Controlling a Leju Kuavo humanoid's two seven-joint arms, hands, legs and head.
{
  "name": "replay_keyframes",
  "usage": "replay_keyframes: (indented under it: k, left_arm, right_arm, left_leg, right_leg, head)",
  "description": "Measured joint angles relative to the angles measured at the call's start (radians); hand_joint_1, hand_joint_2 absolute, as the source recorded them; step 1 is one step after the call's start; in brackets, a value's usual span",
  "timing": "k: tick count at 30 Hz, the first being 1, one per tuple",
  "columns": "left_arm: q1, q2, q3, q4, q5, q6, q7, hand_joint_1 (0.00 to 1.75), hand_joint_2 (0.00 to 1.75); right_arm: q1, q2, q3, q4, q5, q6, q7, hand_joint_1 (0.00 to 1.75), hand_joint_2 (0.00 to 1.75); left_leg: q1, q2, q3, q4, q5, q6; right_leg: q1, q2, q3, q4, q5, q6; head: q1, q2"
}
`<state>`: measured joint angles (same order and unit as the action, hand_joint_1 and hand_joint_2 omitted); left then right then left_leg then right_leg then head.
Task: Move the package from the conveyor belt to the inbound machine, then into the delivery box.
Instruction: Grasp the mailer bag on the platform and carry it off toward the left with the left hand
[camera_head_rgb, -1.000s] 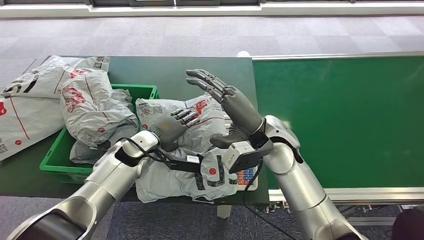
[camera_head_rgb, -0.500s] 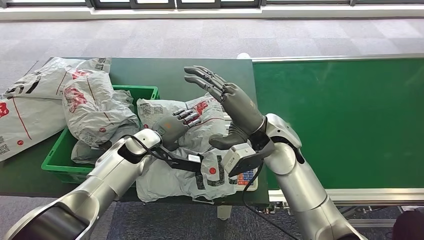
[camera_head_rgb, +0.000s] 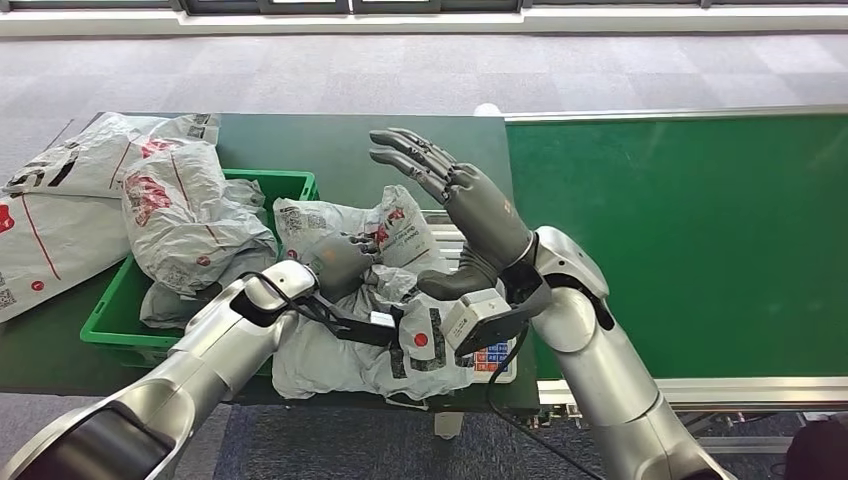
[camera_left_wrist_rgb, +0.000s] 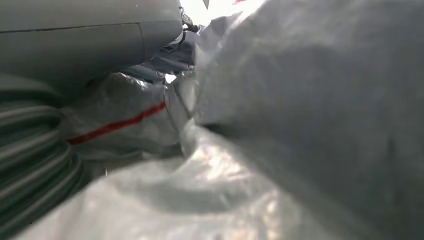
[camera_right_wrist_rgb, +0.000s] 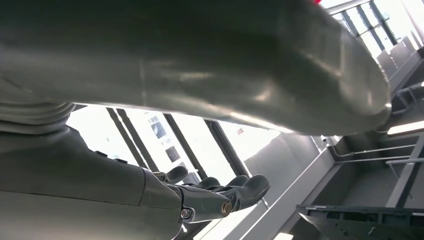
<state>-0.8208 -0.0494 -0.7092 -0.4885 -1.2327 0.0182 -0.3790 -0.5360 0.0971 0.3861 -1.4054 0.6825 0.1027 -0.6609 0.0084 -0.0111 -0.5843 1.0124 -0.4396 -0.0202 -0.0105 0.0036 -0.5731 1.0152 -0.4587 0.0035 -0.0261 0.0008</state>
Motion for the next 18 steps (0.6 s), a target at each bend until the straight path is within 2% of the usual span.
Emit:
replay_keyframes:
  k: [12, 15, 18]
  left_arm:
    - [0.011, 0.036, 0.001, -0.053, 0.036, 0.041, 0.039, 1.75, 1.75]
    - [0.029, 0.045, 0.01, -0.075, 0.04, 0.1, 0.051, 1.75, 1.75]
    - [0.057, 0.052, 0.046, -0.129, 0.111, 0.244, 0.057, 1.75, 1.75]
  right_arm:
    - [0.021, -0.009, 0.0, -0.007, 0.011, 0.002, 0.0, 0.0, 0.0]
    - [0.02, -0.01, 0.0, -0.007, 0.011, 0.005, -0.001, 0.0, 0.0]
    - [0.028, -0.012, 0.0, -0.011, 0.012, 0.005, 0.0, 0.0, 0.0]
  left_leg:
    - [0.0, 0.0, -0.013, 0.0, 0.001, -0.001]
    - [0.0, 0.0, -0.014, 0.0, 0.001, -0.001]
    - [0.0, 0.0, -0.016, 0.0, 0.001, -0.002]
  right_leg:
    - [0.0, 0.001, -0.014, 0.0, 0.001, -0.001]
    - [0.0, 0.001, -0.015, 0.0, 0.001, -0.001]
    - [0.0, 0.001, -0.018, 0.0, 0.001, -0.001]
  head:
    - [0.0, 0.0]
    - [0.0, 0.0]
    - [0.0, 0.0]
